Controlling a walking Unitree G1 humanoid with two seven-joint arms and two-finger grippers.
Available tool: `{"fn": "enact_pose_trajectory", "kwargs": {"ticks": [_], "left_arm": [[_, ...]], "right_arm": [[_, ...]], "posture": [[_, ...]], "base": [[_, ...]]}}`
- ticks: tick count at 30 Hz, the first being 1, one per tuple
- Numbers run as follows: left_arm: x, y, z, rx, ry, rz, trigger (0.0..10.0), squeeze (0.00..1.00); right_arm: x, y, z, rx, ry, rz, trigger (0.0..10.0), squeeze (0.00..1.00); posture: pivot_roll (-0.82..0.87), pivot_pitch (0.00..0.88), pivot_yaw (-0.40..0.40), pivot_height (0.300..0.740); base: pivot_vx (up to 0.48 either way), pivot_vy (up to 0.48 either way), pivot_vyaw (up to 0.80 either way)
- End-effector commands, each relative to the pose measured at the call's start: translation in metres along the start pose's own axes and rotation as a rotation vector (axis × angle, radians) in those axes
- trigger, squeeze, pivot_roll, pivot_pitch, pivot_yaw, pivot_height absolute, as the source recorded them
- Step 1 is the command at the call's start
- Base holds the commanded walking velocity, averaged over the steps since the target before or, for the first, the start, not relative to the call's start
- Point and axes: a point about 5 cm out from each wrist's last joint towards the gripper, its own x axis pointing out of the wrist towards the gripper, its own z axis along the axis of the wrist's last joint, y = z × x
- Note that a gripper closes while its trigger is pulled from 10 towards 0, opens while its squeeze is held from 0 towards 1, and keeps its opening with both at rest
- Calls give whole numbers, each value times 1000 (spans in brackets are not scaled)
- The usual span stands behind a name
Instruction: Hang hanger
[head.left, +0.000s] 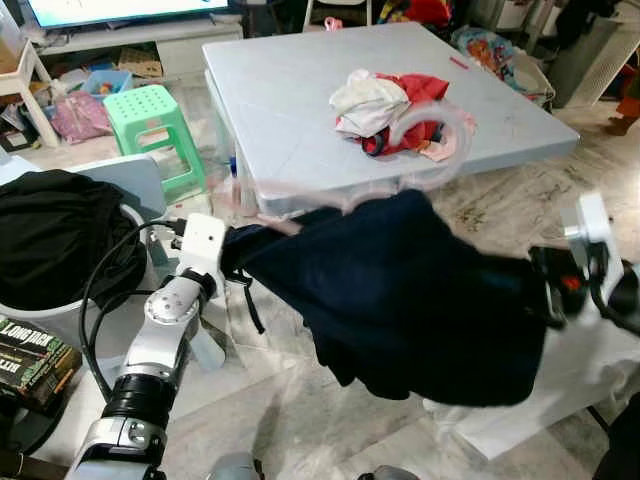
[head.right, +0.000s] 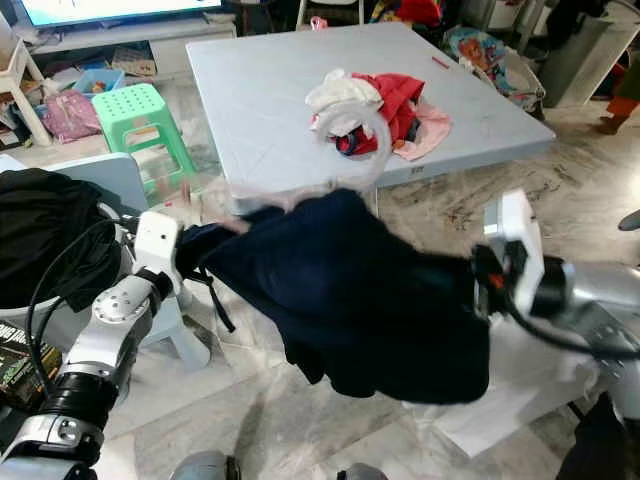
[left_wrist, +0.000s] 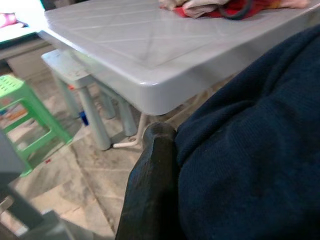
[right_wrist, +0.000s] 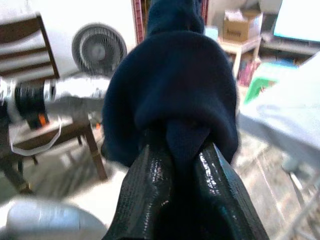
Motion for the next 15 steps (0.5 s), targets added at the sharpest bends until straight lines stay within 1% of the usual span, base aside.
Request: {"fn": "enact_pose_trajectory", "kwargs": {"ticks": [1,7,8,9,10,12,13,14,15], "left_arm": [[-5,2,-9,-6,44,22,0,0],[-5,-3,-8,-16,32,5,0,0],[-6,-8,-6,-9,20,-20,0,0],[-6,-8,-6,-9,20,-20,0,0],[-5,-18,-2,44,-7,-88,0,0],[-6,-25,-1,69,-17,-138,0,0],[-6,-28,-1,83,-15,-163,392,600],[-7,-33,-2,98,-17,-200,9686,1000],[-10,-40,-3,162,-19,-265,10000,1000]], "right_arm": [[-3,-3,18,-52,-84,-36,10000,0],[1,-6,11,-60,-60,-75,10000,0],[4,-12,10,-81,-64,-133,10000,0],[4,-12,10,-81,-64,-133,10000,0],[11,-31,3,-151,-15,-304,10000,0],[16,-40,-2,-185,23,-384,10000,0],[18,-42,-4,-197,33,-397,10000,0],[21,-41,-6,-200,29,-397,10000,0],[28,-40,-10,-198,21,-400,10000,0]], "posture": [[-56,0,-4,740],[-55,0,-4,740],[-55,0,-4,740],[-55,0,-4,740],[-53,0,-6,740],[-53,0,-6,740],[-51,0,-6,740],[-51,0,-6,740],[-44,0,-8,740]], "base": [[0,0,0],[0,0,0],[0,0,0],[0,0,0],[0,0,0],[0,0,0],[0,0,0],[0,0,0],[0,0,0]]}}
